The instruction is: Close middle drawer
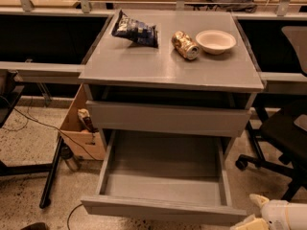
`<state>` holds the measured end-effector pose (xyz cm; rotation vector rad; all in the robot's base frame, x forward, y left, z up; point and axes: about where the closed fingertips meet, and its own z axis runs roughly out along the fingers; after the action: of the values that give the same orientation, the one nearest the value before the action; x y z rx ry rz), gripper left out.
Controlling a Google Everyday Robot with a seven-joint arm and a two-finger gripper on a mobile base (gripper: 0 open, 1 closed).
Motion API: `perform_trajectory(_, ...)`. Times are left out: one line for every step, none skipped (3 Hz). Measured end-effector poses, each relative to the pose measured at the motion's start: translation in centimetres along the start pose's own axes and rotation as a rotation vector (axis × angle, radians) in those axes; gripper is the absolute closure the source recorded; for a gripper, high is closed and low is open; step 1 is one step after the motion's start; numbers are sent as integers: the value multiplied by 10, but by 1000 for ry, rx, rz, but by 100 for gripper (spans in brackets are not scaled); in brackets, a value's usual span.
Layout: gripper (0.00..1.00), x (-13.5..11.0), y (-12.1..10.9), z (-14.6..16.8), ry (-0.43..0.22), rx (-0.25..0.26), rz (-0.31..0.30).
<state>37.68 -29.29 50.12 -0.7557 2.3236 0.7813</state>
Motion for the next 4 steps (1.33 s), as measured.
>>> perform_trajectory(0, 16, -8, 3, 26, 12, 41)
perform_trajectory(0, 43, -17, 26, 45, -7, 100)
perform_trajectory(0, 72, -22, 54, 12, -5, 173)
perform_trajectory(0, 90, -35, 81, -136, 60, 284)
